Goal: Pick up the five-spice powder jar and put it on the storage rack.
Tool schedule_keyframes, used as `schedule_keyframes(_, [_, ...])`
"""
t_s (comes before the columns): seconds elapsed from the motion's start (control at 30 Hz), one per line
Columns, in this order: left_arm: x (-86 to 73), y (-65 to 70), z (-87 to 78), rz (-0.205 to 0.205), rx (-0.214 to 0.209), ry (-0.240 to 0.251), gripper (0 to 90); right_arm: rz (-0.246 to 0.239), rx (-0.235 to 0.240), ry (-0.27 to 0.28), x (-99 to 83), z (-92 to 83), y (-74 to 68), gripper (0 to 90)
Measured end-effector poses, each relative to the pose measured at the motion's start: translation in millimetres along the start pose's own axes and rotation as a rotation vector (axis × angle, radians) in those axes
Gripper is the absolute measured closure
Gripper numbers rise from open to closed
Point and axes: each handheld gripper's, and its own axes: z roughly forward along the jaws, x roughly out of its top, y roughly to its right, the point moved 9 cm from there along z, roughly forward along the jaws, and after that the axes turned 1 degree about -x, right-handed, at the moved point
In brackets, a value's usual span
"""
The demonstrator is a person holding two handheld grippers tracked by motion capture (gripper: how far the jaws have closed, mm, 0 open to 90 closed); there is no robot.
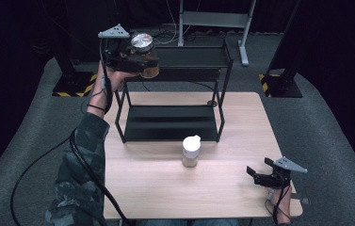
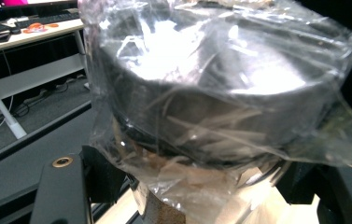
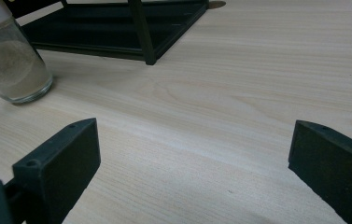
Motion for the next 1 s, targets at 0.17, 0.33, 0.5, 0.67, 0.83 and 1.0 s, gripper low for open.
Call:
schedule_keyframes(0.17, [4.6,-3.5,4.6,0.003,0.002,-0.003,30.3,-0.002,-0.001,0.001,0.0,0.0,-0.1,1.1])
schedule_keyframes(0.33, [9.4,-5.0,8.8,0.004,0.005,0.002,30.3,-0.002,-0.001,0.001,-0.1,-0.1,-0.1,1.1])
schedule_keyframes(0.5, [15.2,-6.5,15.2,0.016,0.011,-0.012,30.3,-0.001,0.001,0.002,-0.2,-0.2,0.1,1.1])
schedule_keyframes(0.67, [18.6,-10.0,21.4,0.022,0.017,-0.021,30.3,-0.001,0.002,0.002,-0.2,-0.2,0.3,1.1])
schedule_keyframes(0.83, [21.6,-15.7,26.0,0.024,0.022,-0.025,30.3,-0.001,0.003,0.002,-0.1,-0.1,0.3,1.1])
schedule_keyframes(1.0, [22.2,-22.1,33.0,0.016,0.02,-0.032,30.3,0.0,0.002,0.002,-0.2,-0.2,0.3,1.1])
